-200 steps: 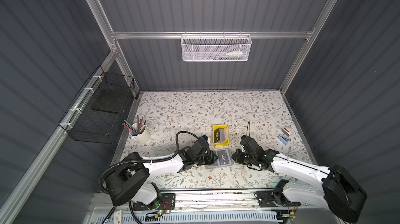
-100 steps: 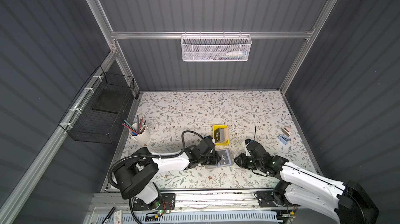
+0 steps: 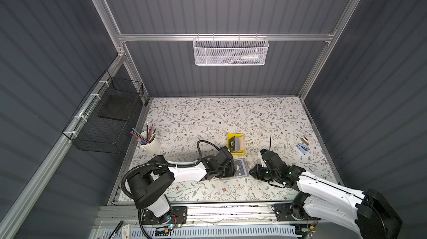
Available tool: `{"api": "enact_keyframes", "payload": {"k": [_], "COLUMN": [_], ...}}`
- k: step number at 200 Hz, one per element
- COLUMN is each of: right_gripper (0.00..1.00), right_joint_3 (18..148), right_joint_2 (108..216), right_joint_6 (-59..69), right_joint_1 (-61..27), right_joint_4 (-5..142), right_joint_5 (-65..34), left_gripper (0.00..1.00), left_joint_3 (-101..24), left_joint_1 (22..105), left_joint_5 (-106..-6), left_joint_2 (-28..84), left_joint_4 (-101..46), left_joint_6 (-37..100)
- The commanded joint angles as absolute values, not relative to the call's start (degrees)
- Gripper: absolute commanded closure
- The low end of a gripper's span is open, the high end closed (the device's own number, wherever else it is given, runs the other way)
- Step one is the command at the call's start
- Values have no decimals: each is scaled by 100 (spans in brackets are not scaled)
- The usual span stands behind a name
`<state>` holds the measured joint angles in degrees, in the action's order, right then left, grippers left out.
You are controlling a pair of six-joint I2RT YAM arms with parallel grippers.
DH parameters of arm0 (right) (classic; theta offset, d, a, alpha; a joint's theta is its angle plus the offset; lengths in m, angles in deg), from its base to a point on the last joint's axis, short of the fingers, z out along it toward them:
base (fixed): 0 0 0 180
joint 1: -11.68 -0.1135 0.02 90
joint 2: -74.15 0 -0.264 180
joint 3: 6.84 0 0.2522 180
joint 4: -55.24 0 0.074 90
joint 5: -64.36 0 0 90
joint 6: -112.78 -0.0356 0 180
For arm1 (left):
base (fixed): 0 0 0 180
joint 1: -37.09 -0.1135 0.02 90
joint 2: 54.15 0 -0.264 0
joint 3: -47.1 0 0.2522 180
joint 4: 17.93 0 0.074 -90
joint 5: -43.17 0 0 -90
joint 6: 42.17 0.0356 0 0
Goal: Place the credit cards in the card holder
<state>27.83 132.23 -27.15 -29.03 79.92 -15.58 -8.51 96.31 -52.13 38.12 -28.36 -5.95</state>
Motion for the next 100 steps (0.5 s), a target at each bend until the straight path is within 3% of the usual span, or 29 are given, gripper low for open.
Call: {"api": "enact_keyframes", "payload": {"k": [1, 100], "right_gripper": [77, 77], "right_joint_3": [2819, 2902], "right_joint_2": [13279, 13600], "right_joint_6": [-2669, -2652], "right_joint_1": [-2929, -2955], "right_joint_4": [7908, 7644], "right_joint_5": [-1501, -1335], "left_gripper": [80, 87], "left_joint_3": [-1039, -1050], "left_joint_1": [9670, 9677], "left_joint_5": [-5131, -5104], "left_joint_2": [3972, 4103], "left_joint_4": [-2993, -2990], "left_joint_6": [-684, -795]}}
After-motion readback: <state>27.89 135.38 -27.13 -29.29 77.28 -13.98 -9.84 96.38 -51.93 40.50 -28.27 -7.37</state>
